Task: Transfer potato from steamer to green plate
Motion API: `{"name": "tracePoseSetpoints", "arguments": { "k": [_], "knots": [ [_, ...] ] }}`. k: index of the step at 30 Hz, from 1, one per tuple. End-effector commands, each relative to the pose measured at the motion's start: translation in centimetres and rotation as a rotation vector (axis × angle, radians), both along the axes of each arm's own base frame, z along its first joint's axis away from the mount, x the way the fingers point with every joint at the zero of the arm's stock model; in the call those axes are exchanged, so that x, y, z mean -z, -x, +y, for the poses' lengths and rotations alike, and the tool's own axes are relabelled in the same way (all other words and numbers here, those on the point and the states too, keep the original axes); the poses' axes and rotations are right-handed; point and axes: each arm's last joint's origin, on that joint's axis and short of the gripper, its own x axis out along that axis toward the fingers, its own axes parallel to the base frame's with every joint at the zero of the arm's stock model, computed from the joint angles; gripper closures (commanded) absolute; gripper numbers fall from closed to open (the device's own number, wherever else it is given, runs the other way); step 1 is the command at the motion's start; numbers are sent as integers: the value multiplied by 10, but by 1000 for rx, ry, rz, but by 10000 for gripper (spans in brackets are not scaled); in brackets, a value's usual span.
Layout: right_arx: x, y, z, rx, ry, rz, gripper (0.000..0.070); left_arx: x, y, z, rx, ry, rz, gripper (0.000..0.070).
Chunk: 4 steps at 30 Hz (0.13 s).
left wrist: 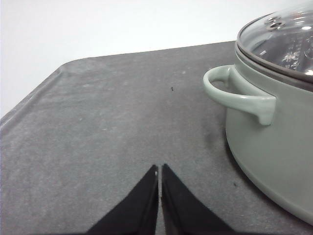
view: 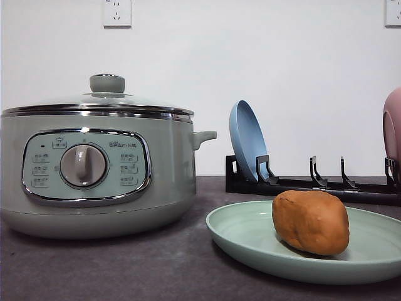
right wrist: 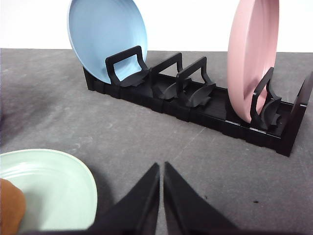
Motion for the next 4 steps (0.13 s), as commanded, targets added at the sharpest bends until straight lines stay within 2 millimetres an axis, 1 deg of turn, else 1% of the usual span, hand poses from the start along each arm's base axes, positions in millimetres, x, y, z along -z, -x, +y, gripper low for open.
{"name": "tracePoseSetpoints", "arguments": {
  "k": [1,4],
  "knots": [
    [2,0,0,1,-7,5,699,7,-1,0,-1,-2,25,697],
    [2,0,0,1,-7,5,699,7,-1,0,-1,-2,25,697]
  ]
}}
